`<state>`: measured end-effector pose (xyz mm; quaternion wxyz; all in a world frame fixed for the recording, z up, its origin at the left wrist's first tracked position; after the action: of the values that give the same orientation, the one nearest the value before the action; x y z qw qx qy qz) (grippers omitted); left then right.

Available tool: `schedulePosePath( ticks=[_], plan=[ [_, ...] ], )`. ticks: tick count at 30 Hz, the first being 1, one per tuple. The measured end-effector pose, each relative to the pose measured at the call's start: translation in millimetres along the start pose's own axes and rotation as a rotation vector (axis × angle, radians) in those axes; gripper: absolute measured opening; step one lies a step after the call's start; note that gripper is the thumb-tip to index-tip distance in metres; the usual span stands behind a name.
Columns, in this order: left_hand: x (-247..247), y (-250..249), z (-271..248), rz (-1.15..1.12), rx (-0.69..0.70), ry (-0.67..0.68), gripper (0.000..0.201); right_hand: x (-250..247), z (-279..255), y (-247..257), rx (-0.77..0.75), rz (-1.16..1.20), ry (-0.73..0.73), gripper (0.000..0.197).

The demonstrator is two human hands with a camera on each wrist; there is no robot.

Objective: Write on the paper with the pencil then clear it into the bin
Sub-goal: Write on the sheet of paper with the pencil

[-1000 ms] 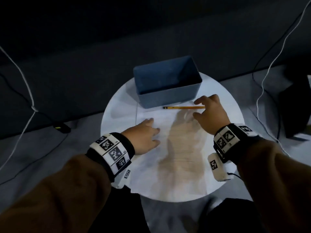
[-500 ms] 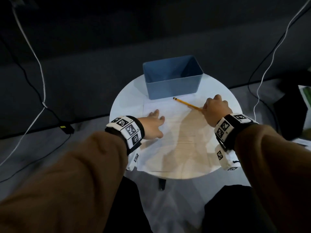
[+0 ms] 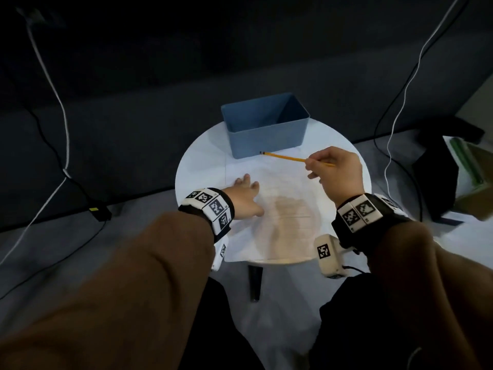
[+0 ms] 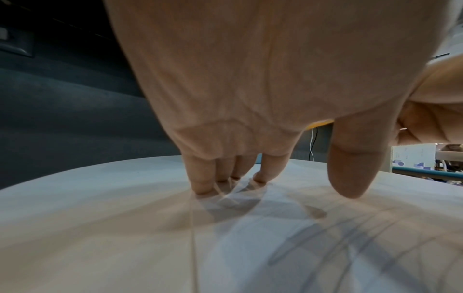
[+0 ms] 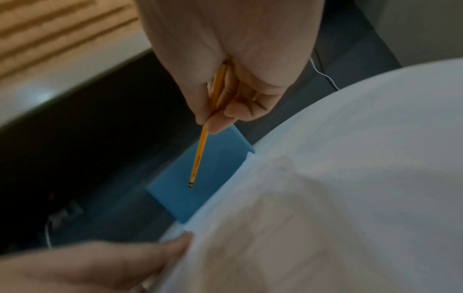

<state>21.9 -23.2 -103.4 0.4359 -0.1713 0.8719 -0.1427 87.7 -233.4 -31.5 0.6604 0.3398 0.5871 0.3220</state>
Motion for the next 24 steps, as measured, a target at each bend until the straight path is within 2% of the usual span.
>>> schedulePosePath(
  ticks=[3,7,11,17,20,24],
  plan=[
    [0.9,-0.1,-2.1,-0.006,0.016,-0.004,0.088,-5.0,-5.4,-2.3,0.060,0.207,-0.035,0.009],
    [0.5,2.4,1.0,-0.002,0.030,-0.020,0.087,1.8,-10.3,-12.8,0.140,0.420,0.014,0.014],
    [2.7,2.4,1.6,0.005,0.044,-0.037,0.086,17.2,-15.6,-26.2,0.205,0.513,0.056,0.023],
    [3.5,2.3,-0.5,-0.012,0.047,-0.063,0.086,38.1,-35.0,-36.2,0.224,0.664,0.128,0.024],
    [4.7,1.4,-2.0,-0.038,0.040,-0.080,0.087,43.2,-39.2,-48.2,0.247,0.716,0.155,0.018],
    [5.3,-1.1,-2.6,-0.076,0.030,-0.087,0.084,52.7,-44.8,-52.9,0.225,0.780,0.261,0.021]
  ],
)
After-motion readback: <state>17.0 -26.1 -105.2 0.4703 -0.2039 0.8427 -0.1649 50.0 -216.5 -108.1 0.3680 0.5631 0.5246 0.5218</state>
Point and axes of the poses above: each hand's wrist, its own z-axis towards the middle knuckle, its own x-axis out of the palm, y = z × x, the point moved 10 cm from there along z, towards the middle knuckle, and after that the axes turned 15 degrees about -z, right-handed, at the moved point
